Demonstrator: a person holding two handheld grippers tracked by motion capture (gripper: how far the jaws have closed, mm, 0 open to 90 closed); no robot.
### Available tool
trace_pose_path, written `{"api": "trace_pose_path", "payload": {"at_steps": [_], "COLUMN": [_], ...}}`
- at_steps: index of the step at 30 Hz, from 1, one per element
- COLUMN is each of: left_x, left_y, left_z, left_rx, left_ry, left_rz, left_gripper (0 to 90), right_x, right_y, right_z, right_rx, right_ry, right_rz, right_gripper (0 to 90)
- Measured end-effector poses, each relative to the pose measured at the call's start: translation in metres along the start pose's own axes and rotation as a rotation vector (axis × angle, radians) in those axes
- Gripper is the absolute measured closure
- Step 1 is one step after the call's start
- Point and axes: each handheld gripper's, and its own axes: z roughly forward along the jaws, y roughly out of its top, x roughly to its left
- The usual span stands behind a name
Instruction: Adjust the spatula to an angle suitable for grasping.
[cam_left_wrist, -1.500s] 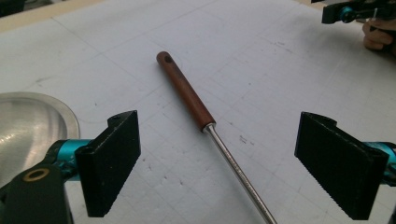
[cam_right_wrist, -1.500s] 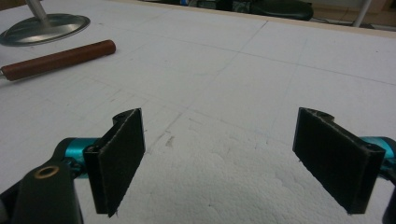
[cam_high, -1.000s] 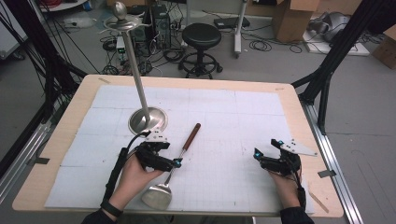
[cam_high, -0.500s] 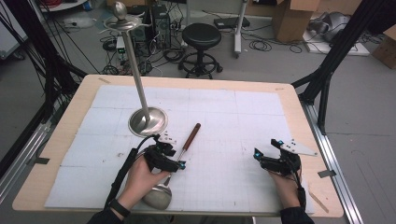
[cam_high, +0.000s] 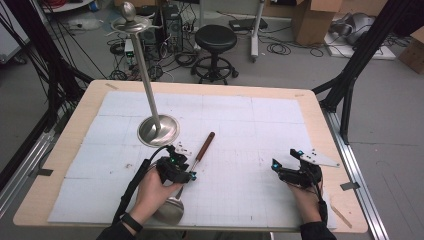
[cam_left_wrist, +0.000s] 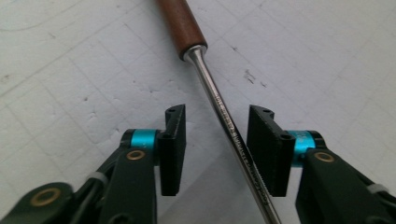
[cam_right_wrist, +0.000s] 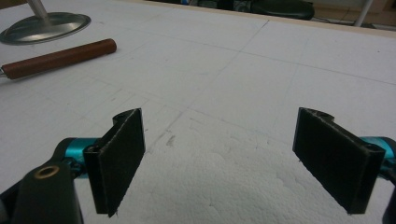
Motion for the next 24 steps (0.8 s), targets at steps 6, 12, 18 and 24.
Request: {"api": "trace_pose_path", "payload": {"at_steps": [6,12,18,24], "left_x": [-0.0092,-0.0069,-0.0061,-0.0038], "left_y": [0.0034,0.0038,0.0041,0.0052], "left_z": [0.0026,0.0024,0.0025,0.0026], "left_rx": [0.017,0.020,0.021,0.025], "left_ry": [0.047,0.041,0.038,0.041], "left_rz": [0.044,0.032,0.028,0.026], "left_gripper": [65.0,70.4,70.8,77.7], "right_x": [0.0001,-0.0001,0.0001,-0.0002], "right_y": [0.0000,0.0000,0.0000,0.0000], "right_z": [-0.0001,0.0001,0.0000,0.0001], "right_rx": [0.000,-0.001,0.002,0.000], "right_ry": [-0.001,-0.001,0.000,-0.002], "right_rz": [-0.004,-0.007,-0.006,-0.009], "right_gripper": [16.2,16.2,16.2,16.2]}}
